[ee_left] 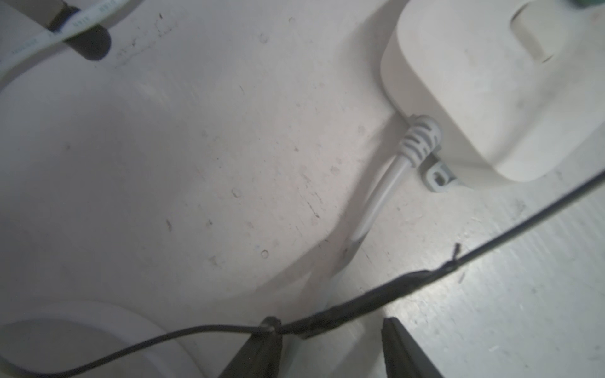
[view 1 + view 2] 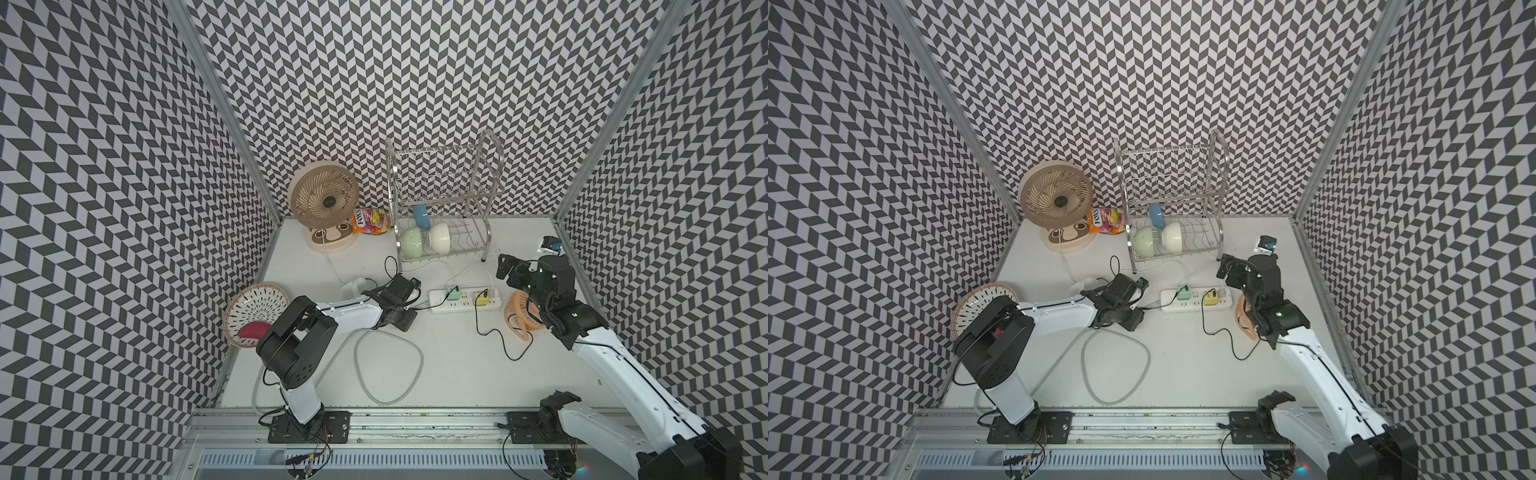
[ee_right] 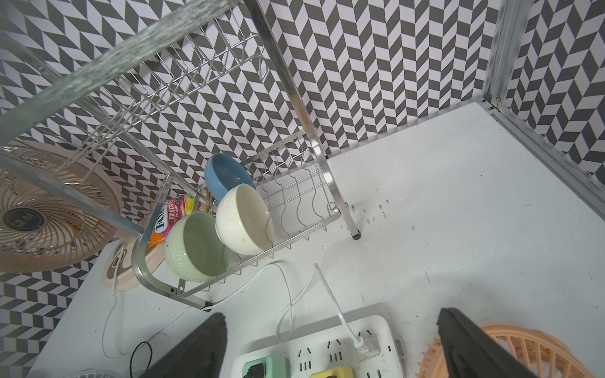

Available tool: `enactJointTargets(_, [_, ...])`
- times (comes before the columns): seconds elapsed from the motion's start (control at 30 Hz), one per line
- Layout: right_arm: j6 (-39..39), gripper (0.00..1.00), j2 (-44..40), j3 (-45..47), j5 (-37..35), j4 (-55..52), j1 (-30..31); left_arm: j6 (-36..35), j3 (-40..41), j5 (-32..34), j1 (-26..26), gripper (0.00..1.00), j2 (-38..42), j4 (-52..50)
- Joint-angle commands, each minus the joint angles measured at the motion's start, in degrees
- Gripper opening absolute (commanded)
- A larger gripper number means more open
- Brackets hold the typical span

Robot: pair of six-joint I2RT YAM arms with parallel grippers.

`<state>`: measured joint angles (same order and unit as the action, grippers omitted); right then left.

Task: Unplug the desk fan from the power strip
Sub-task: Adjust the socket at the center of the board.

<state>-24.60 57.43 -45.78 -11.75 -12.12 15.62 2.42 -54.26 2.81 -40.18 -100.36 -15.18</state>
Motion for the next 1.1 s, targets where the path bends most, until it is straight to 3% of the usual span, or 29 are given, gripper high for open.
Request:
enactJointTargets(0.0, [0.2,1.0,-0.7,1.2,-0.1,2.6,0.2,-0.5,-1.5,3.5,0.2,0.55,-1.5,-0.7])
enactJointTargets(0.1, [0.2,1.0,-0.5,1.1,-0.1,2.6,0.2,-0.3,-1.0,2.3,-0.2,0.45,-1.9,-1.3])
enactJointTargets(0.2, [0.3,1.0,-0.4,1.2,-0.2,2.6,0.2,0.4,-0.4,1.4,-1.2,0.25,-1.7,-2.8])
enactJointTargets(0.3, [0.3,0.99,-0.4,1.5,-0.1,2.7,0.2,2.2,1.7,0.1,-2.9,0.12,0.1,-3.2])
enactJointTargets(0.47, [0.4,1.0,-0.3,2.0,0.7,2.9,0.2,8.6,6.8,-3.8,-7.2,0.09,3.3,-2.9])
enactJointTargets(0.63, [-0.5,1.0,2.2,0.4,6.5,0.5,0.2,16.0,10.7,-9.8,-12.8,0.03,4.5,-0.2])
enactJointTargets(0.8, [-2.1,0.99,4.5,-1.4,12.1,-4.2,0.4,19.6,12.1,-14.0,-18.1,0.05,6.6,1.0])
enactJointTargets(0.9, [-3.6,0.96,3.9,-1.2,13.2,-7.1,3.5,20.5,13.3,-16.1,-18.5,0.18,9.4,3.5])
enactJointTargets(1.07, [-7.3,0.95,2.8,-0.4,9.0,-13.6,13.0,18.1,11.6,-15.8,-17.4,0.34,14.7,4.1])
